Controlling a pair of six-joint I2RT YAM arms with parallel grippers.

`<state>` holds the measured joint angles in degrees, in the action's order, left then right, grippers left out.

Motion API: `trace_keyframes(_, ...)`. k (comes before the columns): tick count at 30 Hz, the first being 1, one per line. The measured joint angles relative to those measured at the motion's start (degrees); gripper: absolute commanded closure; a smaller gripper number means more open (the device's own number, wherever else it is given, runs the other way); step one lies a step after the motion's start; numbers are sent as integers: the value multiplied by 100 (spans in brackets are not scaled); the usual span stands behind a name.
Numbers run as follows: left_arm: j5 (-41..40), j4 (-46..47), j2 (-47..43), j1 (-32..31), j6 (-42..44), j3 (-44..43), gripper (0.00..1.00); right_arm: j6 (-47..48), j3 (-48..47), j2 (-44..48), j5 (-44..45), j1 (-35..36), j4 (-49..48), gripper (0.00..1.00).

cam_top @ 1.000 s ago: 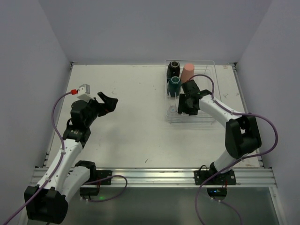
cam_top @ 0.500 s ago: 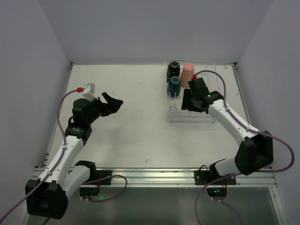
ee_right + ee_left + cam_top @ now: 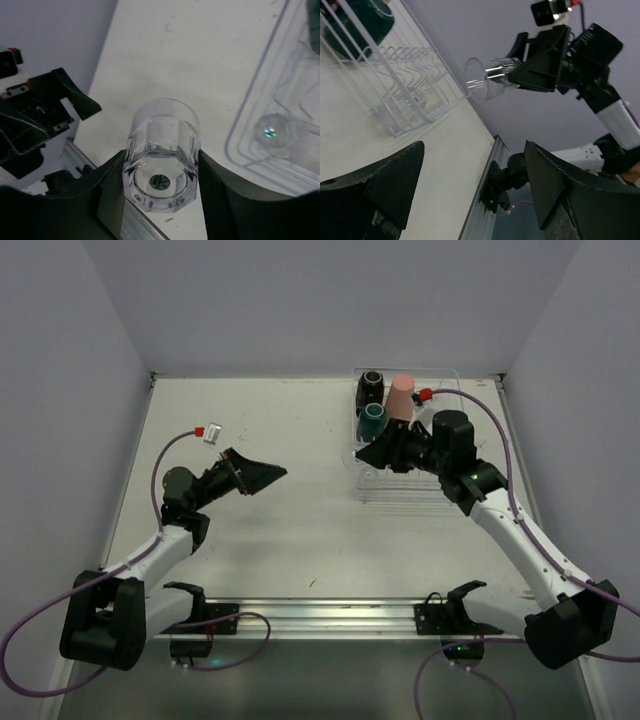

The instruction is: Unload the cups from the dish rack

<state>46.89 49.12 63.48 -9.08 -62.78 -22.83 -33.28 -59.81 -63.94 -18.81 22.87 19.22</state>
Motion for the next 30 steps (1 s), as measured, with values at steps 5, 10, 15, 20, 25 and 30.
trace_keyframes(5,251,946,26,-428,-452,79,16,-715,214,-518,-1239,2,-1217,100)
trace_keyframes(10,304,1342,39,-769,-566,81,17,-1537,435,-935,-2068,39,-2503,100)
trace_keyframes(15,293,1565,127,-968,-570,81,17,-2146,531,-1187,-2529,208,-3368,100)
trace_keyframes(20,223,1657,232,-1058,-570,76,17,-2474,597,-1268,-2669,407,-3840,100)
trace_keyframes(25,173,1663,260,-1093,-570,4,17,-2645,629,-1394,-2728,592,-4135,100)
trace_keyframes(30,131,1574,249,-1093,-525,-186,17,-2677,680,-1451,-2726,697,-4148,100)
